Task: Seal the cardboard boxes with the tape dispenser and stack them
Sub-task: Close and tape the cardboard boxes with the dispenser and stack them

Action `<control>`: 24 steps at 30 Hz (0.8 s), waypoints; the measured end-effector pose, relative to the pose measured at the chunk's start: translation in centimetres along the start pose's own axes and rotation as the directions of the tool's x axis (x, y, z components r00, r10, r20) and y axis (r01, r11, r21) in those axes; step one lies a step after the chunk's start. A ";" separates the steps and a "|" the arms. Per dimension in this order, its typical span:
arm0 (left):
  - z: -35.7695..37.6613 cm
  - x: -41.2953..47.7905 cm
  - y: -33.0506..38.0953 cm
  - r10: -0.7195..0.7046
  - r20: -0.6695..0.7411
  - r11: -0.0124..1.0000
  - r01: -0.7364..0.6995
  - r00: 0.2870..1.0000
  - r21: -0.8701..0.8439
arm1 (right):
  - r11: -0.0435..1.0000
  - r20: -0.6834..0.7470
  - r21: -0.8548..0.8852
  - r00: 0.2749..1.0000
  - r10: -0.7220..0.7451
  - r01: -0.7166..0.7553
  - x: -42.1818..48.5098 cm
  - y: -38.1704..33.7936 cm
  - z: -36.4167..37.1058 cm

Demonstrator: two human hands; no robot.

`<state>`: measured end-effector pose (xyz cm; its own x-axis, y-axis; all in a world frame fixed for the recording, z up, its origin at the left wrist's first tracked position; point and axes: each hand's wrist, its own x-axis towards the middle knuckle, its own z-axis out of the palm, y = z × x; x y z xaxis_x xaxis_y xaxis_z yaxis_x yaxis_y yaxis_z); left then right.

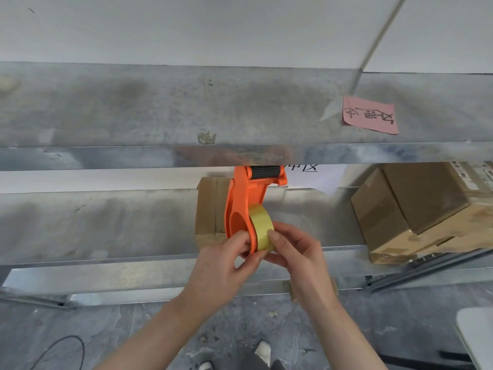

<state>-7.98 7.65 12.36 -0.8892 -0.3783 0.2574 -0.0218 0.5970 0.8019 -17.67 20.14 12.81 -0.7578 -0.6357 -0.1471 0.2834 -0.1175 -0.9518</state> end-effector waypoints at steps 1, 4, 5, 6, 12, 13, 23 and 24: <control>0.0 0.0 0.0 0.012 0.005 1.000 -0.012 1.000 0.024 | 1.000 -0.001 -0.007 1.000 0.002 -0.002 0.1 0.1 0.1; 0.3 -0.1 -0.3 -0.008 0.019 0.999 0.007 1.000 0.051 | 0.999 0.008 -0.053 1.000 0.011 -0.011 0.3 0.3 0.2; 0.3 -0.1 -0.5 -0.040 0.017 0.999 0.040 0.999 0.023 | 0.997 0.035 -0.078 0.999 0.016 -0.013 0.3 0.3 0.3; 0.4 0.0 -0.6 -0.068 0.014 0.998 0.068 0.998 -0.005 | 0.994 0.077 -0.107 0.997 0.019 -0.011 0.2 0.3 0.3; 0.7 -0.4 -0.8 -0.056 0.033 0.997 0.058 0.998 -0.056 | 0.990 0.130 -0.143 0.991 0.024 -0.005 0.0 0.2 -0.1; 0.7 -0.5 -0.8 -0.036 0.039 0.999 0.037 0.999 -0.037 | 0.992 0.119 -0.124 0.993 0.025 -0.010 0.0 0.3 0.0; 0.5 -1.0 -0.2 -0.095 0.036 0.991 0.098 0.995 -0.089 | 0.984 0.217 -0.170 0.976 -0.006 0.044 -0.9 0.5 -0.7; 0.6 -1.1 0.0 -0.101 0.042 0.989 0.105 0.994 -0.103 | 0.985 0.223 -0.169 0.975 0.015 0.023 -1.0 0.4 -0.8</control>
<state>-7.25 8.46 11.78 -0.9009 -0.4066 0.1522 -0.0679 0.4782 0.8756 -17.29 21.35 12.35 -0.6035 -0.7914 -0.0977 0.1623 -0.0019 -0.9867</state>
